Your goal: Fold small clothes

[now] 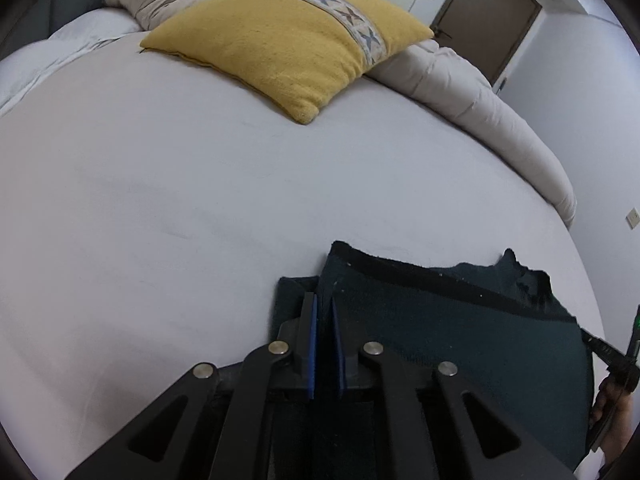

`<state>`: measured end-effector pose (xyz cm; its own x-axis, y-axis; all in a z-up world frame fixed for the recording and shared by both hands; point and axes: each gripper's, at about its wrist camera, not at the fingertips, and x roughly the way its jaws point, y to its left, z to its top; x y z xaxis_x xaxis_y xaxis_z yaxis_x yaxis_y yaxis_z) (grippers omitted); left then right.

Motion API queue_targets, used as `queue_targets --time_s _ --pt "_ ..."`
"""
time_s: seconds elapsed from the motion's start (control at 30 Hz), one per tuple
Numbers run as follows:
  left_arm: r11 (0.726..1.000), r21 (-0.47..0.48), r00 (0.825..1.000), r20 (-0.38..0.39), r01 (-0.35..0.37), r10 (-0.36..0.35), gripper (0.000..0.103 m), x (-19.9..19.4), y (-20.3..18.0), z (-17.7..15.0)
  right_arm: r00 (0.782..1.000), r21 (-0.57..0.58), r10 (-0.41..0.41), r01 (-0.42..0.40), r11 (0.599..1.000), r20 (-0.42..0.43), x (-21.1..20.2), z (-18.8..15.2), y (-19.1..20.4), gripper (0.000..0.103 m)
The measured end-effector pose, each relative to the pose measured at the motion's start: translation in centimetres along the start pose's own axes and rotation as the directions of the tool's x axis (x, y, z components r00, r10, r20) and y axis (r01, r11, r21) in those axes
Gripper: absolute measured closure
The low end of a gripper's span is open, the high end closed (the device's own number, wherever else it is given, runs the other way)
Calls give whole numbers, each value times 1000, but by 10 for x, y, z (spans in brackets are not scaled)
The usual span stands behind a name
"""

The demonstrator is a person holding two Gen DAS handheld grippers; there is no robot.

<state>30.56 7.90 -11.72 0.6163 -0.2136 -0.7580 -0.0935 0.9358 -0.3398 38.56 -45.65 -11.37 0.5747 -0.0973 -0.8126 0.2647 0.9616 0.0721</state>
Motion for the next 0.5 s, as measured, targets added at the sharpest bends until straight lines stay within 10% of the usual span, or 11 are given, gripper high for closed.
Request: queue_targets --time_s 0.1,0.5 --pt "999 -35 1000 3 23 -23 85 -14 5 -3 999 66 2 -5 998 39 -25 -6 -13 47" --pt "999 -28 999 13 41 -41 67 -84 20 -78 986 69 144 -150 986 88 -130 -117 -21 47"
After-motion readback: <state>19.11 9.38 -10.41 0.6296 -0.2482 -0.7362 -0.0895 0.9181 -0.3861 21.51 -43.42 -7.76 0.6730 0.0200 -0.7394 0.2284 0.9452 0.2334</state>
